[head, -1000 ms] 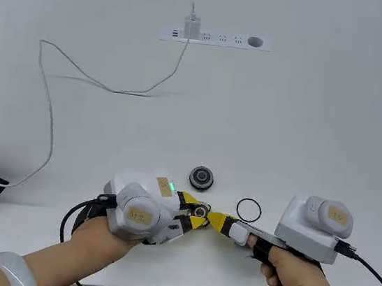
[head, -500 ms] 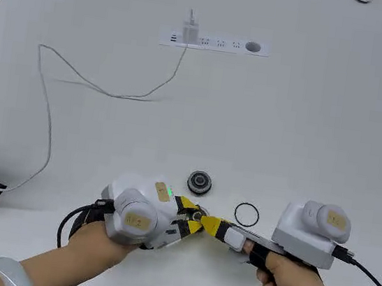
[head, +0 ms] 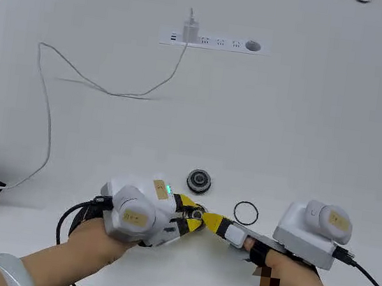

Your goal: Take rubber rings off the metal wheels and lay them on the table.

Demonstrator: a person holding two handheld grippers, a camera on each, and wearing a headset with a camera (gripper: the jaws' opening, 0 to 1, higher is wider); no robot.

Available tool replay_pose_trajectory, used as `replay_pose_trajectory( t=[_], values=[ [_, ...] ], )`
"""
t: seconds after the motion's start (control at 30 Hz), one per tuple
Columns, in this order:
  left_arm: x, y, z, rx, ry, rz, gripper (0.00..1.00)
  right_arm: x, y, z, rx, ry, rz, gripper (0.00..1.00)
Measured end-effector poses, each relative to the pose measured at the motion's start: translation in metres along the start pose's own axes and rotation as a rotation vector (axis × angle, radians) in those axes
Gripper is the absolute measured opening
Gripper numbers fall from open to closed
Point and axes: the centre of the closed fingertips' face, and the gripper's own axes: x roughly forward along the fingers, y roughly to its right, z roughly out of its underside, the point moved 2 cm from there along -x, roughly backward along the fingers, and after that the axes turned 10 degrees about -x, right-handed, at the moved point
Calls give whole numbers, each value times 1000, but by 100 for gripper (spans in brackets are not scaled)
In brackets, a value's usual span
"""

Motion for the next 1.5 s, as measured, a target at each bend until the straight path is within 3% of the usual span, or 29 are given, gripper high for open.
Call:
replay_pose_trajectory(
  t=[0.4, 0.6, 0.8, 1.23, 1.5],
  values=[
    [-7, 2, -4, 7, 38, 14, 16, 2, 4, -2, -28, -3, 30, 2],
    [-10, 13, -14, 28, 103, 53, 20, 3, 5, -2, -61, -14, 47, 2],
    [-15, 17, -22, 54, 153, 41, 23, 3, 4, -4, -145, -29, 70, 2],
    [-22, 8, -26, 41, 185, 2, 28, -4, 10, -6, -180, -37, 105, 2],
    [-22, 5, -19, 27, 167, -9, 38, -12, 18, -16, -266, -44, 163, 2]
  ],
)
